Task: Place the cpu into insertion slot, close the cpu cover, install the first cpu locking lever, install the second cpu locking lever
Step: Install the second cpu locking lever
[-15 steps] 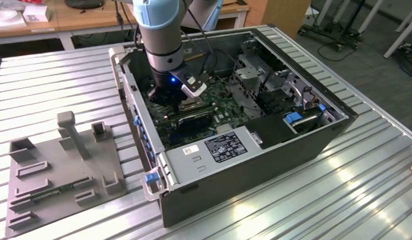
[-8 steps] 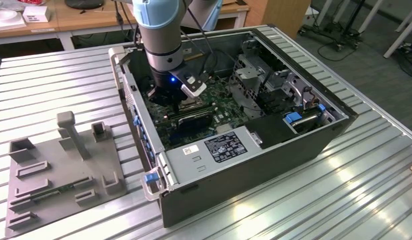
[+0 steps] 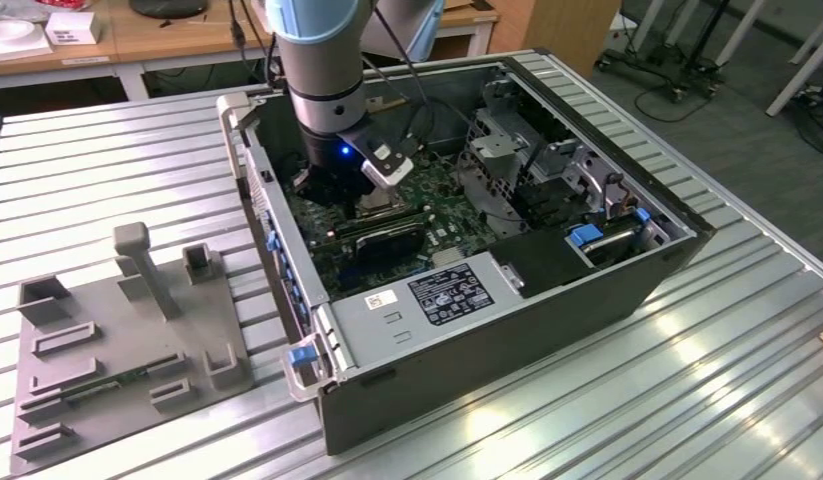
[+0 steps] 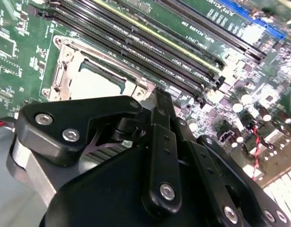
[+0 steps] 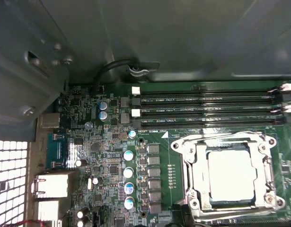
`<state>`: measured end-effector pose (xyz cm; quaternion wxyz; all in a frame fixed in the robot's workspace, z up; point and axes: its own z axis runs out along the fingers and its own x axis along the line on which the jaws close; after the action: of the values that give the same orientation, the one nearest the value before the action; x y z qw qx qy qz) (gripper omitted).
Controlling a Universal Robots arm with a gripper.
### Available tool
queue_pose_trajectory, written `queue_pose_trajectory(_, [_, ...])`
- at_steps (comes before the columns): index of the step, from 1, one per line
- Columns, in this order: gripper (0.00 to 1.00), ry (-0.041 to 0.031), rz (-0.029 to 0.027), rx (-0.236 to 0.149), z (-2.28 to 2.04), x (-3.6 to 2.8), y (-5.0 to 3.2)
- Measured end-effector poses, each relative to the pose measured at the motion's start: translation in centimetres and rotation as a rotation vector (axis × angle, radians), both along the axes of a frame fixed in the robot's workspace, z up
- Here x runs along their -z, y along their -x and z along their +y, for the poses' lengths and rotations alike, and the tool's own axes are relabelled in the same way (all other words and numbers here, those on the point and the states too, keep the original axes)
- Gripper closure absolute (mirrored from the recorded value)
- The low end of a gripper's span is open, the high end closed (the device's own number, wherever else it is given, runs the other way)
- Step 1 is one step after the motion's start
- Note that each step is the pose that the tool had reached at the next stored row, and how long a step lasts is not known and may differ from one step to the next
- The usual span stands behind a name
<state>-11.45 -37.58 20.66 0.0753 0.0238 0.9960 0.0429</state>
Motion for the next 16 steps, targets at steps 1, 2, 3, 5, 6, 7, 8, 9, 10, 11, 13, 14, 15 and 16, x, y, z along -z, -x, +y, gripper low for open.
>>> queue_pose_trajectory(1, [0.90,0.0001,0.0013,0.000,0.00,-0.16,0.00])
queue_pose_trajectory(2, [0.90,0.0001,0.0026,0.000,0.00,-0.33,0.00])
queue_pose_trajectory(3, [0.90,0.0001,0.0042,0.000,0.00,-0.52,0.00])
queue_pose_trajectory(5, [0.90,0.0002,0.0067,0.000,0.00,-0.91,0.00])
queue_pose_trajectory(6, [0.90,0.0003,0.0073,0.000,0.00,-1.07,0.00])
queue_pose_trajectory(7, [0.90,0.0003,0.0076,0.000,0.00,-1.19,0.00])
queue_pose_trajectory(8, [0.90,0.0002,0.0077,0.000,0.00,-1.20,0.00])
queue_pose_trajectory(9, [0.90,0.0001,0.0076,0.000,0.00,-1.20,0.00])
queue_pose_trajectory(10, [0.90,-0.0001,0.0075,0.000,0.00,-1.20,0.00])
queue_pose_trajectory(11, [0.90,0.0000,0.0076,0.000,0.00,-1.21,0.00])
queue_pose_trajectory(13, [0.90,0.0002,0.0077,0.000,0.00,-1.23,0.00])
queue_pose_trajectory(14, [0.90,0.0002,0.0077,0.000,0.00,-1.23,-0.02])
queue_pose_trajectory(15, [0.90,0.0002,0.0078,0.000,-0.01,-1.24,-0.04])
queue_pose_trajectory(16, [0.90,0.0002,0.0084,0.000,0.00,-1.24,-0.09])
